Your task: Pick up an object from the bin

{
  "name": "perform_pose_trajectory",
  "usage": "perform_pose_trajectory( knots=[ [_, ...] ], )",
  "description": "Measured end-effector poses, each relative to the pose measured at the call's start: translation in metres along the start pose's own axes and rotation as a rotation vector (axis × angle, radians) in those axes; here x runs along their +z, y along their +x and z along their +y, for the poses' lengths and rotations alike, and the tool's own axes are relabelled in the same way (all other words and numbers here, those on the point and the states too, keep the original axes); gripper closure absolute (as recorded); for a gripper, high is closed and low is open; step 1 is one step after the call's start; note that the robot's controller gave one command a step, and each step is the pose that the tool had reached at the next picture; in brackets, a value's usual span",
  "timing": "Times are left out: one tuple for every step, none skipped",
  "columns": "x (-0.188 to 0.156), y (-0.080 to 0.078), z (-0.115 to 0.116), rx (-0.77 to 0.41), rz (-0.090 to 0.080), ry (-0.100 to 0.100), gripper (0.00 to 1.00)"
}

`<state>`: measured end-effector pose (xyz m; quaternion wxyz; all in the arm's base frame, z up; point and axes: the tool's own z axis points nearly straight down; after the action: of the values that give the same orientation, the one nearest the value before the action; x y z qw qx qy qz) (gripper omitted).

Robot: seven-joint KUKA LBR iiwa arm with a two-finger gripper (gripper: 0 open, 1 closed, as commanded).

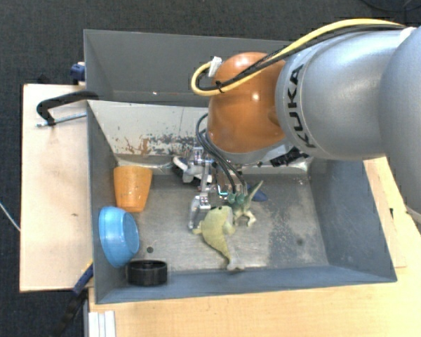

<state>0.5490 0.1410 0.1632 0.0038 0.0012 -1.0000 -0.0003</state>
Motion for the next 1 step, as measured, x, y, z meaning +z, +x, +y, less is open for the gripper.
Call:
perform_pose_trajectory(
  knots=[
    [0.0515, 0.0427, -0.0630, -0.243, -0.003, 0.003, 0.00]
  ],
)
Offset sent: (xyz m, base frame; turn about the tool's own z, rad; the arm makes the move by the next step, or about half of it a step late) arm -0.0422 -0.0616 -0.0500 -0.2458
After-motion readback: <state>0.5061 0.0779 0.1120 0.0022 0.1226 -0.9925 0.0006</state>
